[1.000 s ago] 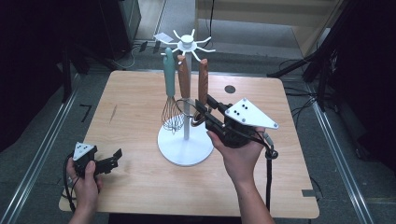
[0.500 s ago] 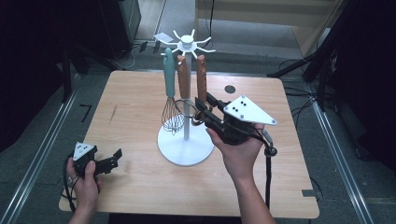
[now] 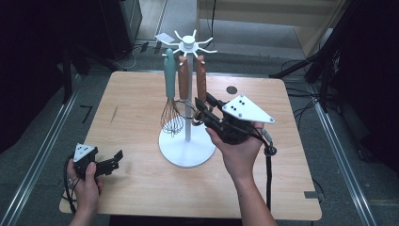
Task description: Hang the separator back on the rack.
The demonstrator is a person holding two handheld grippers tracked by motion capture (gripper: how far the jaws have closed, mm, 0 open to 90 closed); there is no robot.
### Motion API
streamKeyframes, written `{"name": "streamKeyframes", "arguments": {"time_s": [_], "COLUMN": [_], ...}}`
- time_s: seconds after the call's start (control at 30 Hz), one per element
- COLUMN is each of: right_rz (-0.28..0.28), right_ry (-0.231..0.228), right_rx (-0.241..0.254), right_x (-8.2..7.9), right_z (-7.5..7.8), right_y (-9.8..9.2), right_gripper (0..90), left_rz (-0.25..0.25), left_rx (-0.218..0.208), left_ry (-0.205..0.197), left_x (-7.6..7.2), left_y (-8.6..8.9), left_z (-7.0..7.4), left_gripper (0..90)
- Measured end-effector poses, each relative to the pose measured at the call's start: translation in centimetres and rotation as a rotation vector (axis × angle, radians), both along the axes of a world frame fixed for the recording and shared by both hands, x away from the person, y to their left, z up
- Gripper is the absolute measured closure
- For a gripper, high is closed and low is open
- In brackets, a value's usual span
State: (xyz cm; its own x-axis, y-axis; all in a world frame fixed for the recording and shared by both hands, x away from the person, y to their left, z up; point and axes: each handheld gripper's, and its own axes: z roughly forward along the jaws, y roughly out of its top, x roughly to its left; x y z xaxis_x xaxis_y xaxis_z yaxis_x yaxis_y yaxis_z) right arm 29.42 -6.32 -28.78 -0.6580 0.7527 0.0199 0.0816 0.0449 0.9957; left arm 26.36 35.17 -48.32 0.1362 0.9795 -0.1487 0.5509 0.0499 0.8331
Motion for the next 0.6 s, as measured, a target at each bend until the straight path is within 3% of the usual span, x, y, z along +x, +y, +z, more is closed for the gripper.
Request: {"name": "streamKeyframes", "arguments": {"time_s": [0.07,0.2,0.6], "right_rz": [-0.001,-0.002,0.001], "right_ry": [-0.007,-0.023,-0.018], "right_rx": [0.003,0.004,0.019], "right_x": [-0.1,-0.1,-0.2], "right_z": [0.0,-0.1,-1.6], "right_y": [0.0,-0.2,-1.2], "right_gripper": [68.7,54.8,36.0], "left_rz": [0.0,0.0,0.001], "left_rx": [0.0,0.001,0.0], "left_ry": [0.0,0.001,-0.001], "left_x": [0.0,0.0,0.0], "left_y": [0.0,0.0,0.0], "left_z": [0.0,0.0,0.0], "left_gripper": [0.0,0.0,0.0]}}
